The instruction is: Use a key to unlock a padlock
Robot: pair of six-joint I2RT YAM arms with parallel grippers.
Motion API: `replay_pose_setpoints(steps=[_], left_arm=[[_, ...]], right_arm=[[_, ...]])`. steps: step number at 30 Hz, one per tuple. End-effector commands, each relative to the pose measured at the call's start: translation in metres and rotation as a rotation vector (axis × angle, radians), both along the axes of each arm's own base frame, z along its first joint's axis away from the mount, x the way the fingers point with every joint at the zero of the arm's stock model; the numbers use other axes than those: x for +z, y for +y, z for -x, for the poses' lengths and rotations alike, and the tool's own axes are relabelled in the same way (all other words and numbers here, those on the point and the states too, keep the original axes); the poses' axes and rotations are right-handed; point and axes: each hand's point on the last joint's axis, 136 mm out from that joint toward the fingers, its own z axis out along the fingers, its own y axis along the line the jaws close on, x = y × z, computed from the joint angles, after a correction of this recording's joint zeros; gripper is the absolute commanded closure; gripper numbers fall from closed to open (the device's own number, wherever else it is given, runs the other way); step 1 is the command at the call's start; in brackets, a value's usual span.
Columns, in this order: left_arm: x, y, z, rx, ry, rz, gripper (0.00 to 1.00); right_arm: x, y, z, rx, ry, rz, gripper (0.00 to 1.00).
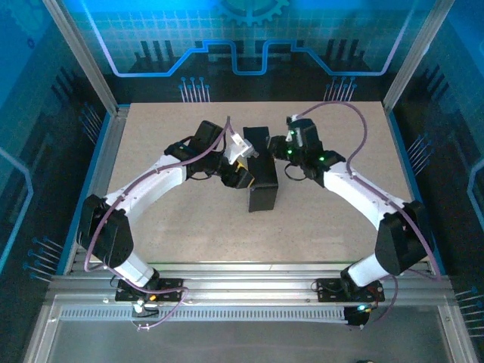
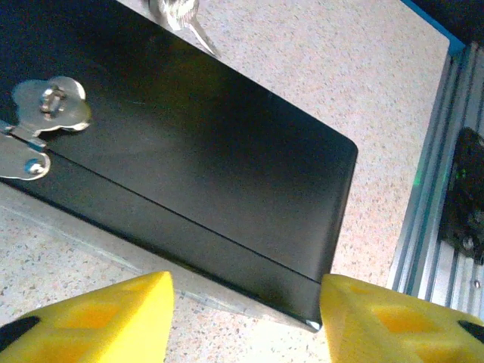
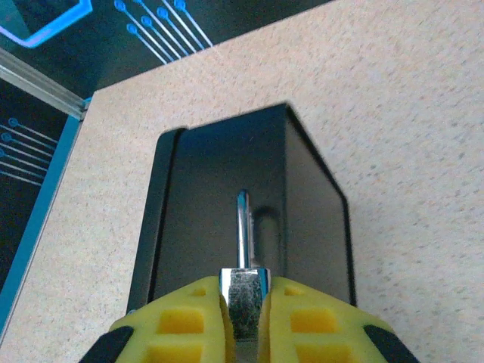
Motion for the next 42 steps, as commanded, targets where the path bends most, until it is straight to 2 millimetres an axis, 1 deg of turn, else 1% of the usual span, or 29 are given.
replay_pose_setpoints(steps=[1,3,4,6,7,8,9,12,16,19,24,27,28,30,32,35,37,40,42], left_arm=[[0.026,0.011,-0.02,0.116,-0.072,0.041,0.41],[0.031,0.023,-0.036,0.204,-0.066,0.064,0.36],[0.034,0.029,-0.043,0.244,-0.063,0.077,0.36],[0.037,0.042,-0.055,0.316,-0.052,0.097,0.35],[0.036,0.049,-0.061,0.353,-0.054,0.097,0.31],[0.035,0.056,-0.067,0.397,-0.059,0.091,0.13],[0.033,0.064,-0.073,0.444,-0.064,0.08,0.01],[0.027,0.088,-0.088,0.58,-0.073,0.042,0.01],[0.022,0.108,-0.097,0.684,-0.103,0.003,0.01],[0.019,0.119,-0.1,0.742,-0.121,-0.017,0.01],[0.019,0.121,-0.102,0.752,-0.114,-0.026,0.01],[0.019,0.131,-0.105,0.795,-0.14,-0.055,0.01],[0.019,0.135,-0.106,0.807,-0.152,-0.064,0.01],[0.019,0.144,-0.107,0.848,-0.177,-0.091,0.01],[0.018,0.154,-0.107,0.888,-0.198,-0.111,0.01],[0.014,0.169,-0.108,0.962,-0.206,-0.12,0.01],[0.012,0.178,-0.109,1.006,-0.203,-0.111,0.01],[0.012,0.189,-0.109,1.053,-0.215,-0.116,0.01],[0.014,0.193,-0.108,1.069,-0.231,-0.119,0.01]], right_arm=[[0.036,-0.032,-0.006,-0.052,-0.079,-0.008,0.95],[0.023,-0.056,-0.006,-0.103,-0.052,0.003,0.95],[0.015,-0.066,-0.005,-0.123,-0.038,0.01,0.95],[-0.006,-0.092,-0.004,-0.18,0.0,0.041,0.95],[-0.016,-0.103,-0.004,-0.205,0.016,0.058,0.95],[-0.027,-0.115,-0.004,-0.232,0.034,0.079,0.95],[-0.039,-0.126,-0.003,-0.254,0.056,0.098,0.95],[-0.077,-0.154,-0.002,-0.304,0.135,0.148,0.95],[-0.119,-0.178,-0.002,-0.351,0.226,0.168,0.95],[-0.142,-0.187,-0.005,-0.357,0.281,0.177,0.93],[-0.166,-0.192,-0.008,-0.36,0.341,0.196,0.88],[-0.175,-0.19,-0.009,-0.354,0.363,0.186,0.83],[-0.177,-0.189,-0.009,-0.353,0.371,0.187,0.79],[-0.18,-0.189,-0.008,-0.354,0.384,0.188,0.66],[-0.178,-0.189,-0.007,-0.348,0.384,0.193,0.56],[-0.16,-0.181,-0.011,-0.295,0.34,0.214,0.43],[-0.143,-0.171,-0.014,-0.245,0.311,0.26,0.39],[-0.111,-0.149,-0.019,-0.159,0.267,0.32,0.32],[-0.089,-0.126,-0.021,-0.09,0.221,0.331,0.24]])
